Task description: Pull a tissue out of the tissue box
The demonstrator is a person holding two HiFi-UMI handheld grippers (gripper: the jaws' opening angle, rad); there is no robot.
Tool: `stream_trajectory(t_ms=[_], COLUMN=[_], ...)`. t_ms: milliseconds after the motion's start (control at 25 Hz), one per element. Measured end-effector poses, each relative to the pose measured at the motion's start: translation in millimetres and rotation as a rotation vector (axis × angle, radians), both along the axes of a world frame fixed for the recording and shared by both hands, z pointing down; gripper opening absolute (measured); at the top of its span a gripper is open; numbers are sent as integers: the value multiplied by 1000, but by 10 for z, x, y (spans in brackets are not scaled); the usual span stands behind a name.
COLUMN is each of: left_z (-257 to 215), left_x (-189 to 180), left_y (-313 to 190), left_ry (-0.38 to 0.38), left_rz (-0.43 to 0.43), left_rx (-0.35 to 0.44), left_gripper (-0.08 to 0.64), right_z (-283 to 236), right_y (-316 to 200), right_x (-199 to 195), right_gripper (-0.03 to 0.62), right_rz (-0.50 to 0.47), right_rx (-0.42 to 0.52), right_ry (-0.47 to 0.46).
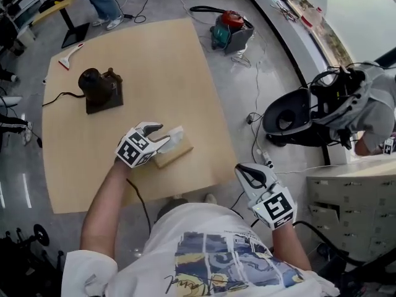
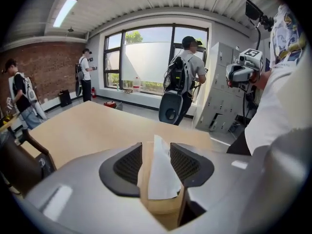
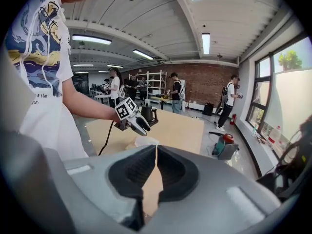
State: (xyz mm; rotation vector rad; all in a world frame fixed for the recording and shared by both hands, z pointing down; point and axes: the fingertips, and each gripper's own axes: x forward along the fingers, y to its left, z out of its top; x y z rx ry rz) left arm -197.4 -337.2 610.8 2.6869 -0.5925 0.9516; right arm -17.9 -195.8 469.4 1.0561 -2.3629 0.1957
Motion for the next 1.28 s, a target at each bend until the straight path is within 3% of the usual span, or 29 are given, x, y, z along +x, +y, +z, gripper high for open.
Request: stream_trajectory(t_ms=[280,480,840,1280], left_z=[324,425,383,268], left_x=[123,184,198,175], left_y=[-14,51,22,77], left_ry=[-1,-17,-41,-63], left_rz=[98,133,105,63], left_rx=[-131,-173,-153,-104], left_gripper=[192,185,23,8], right_z=[41,83,74,82], right_y=[48,111,114,154], right_x=[55,66,116,145], right_gripper=[12,12,12,12], right_rz=[65,94,95,51], right_rx=[-28,-46,-48,-43], right_ry=[10,15,8,-13])
